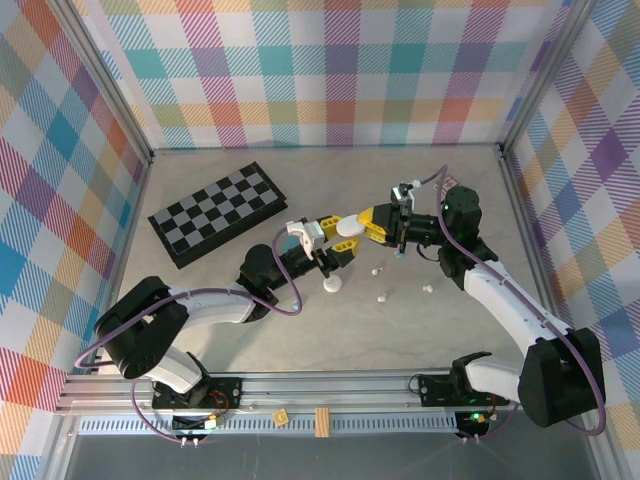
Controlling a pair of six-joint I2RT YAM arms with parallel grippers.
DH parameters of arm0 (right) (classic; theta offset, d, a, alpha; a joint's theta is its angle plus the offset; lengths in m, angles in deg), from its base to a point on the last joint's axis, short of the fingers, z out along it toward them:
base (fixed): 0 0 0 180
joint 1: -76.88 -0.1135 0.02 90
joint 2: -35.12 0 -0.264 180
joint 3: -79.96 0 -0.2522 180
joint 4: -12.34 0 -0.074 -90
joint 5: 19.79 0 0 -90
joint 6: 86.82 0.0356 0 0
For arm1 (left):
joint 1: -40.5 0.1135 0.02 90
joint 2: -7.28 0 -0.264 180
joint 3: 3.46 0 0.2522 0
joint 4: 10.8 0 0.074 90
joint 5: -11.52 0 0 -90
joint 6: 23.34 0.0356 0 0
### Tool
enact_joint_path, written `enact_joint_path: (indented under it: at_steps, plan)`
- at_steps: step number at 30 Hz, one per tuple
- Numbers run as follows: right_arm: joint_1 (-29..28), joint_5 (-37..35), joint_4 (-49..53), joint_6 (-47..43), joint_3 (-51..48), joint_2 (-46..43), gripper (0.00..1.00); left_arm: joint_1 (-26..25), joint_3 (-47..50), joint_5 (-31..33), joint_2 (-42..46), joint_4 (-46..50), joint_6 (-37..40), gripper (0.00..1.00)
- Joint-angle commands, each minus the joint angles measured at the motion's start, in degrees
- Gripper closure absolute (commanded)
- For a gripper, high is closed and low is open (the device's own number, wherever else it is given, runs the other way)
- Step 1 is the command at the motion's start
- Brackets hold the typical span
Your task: Insert the wireless bluetooth earbuds into the charging case
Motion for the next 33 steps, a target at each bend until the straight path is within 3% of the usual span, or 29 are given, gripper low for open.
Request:
enact_joint_path:
  at_steps: [1,11,14,17,20,24,30,33]
  plan:
    - [-0.1,-0.3,0.5,-1.4,1.0,-1.2,0.92,0.2,-1.8,-1.7,-0.1,-3.2,-0.4,0.52]
    - [-0.1,-0.4,1.4,-1.9,1.0,-1.4,0.91,0.2,-1.7,-2.5,-0.5,-3.1,-1.0,0.65]
    - [-0.1,-1.1,5.8,-5.7,2.2,-2.5,0.63,0.3,-1.4,-2.6,-0.3,-3.1,-0.7,0.66]
    - [-0.1,-4.3,19.9,-17.0,6.0,-4.6,0.37,0.7,-0.4,-3.4,0.2,-2.8,-0.8,0.65]
    - [-0.1,-9.0,32.9,-27.5,9.9,-6.5,0.21,1.6,0.9,-4.5,1.7,-1.0,-0.8,0.65]
    - [-0.1,-14.0,43.5,-42.0,13.4,-8.3,0.11,2.6,2.2,-6.9,4.7,5.9,1.6,0.65]
    - [-0.7,-22.1,61.4,-74.2,21.4,-9.6,0.04,4.9,1.4,-15.7,11.3,20.5,4.3,0.66]
    - [-2.4,-22.6,64.0,-89.2,21.3,-12.1,0.02,5.3,-0.1,-19.6,14.5,29.8,6.3,0.65]
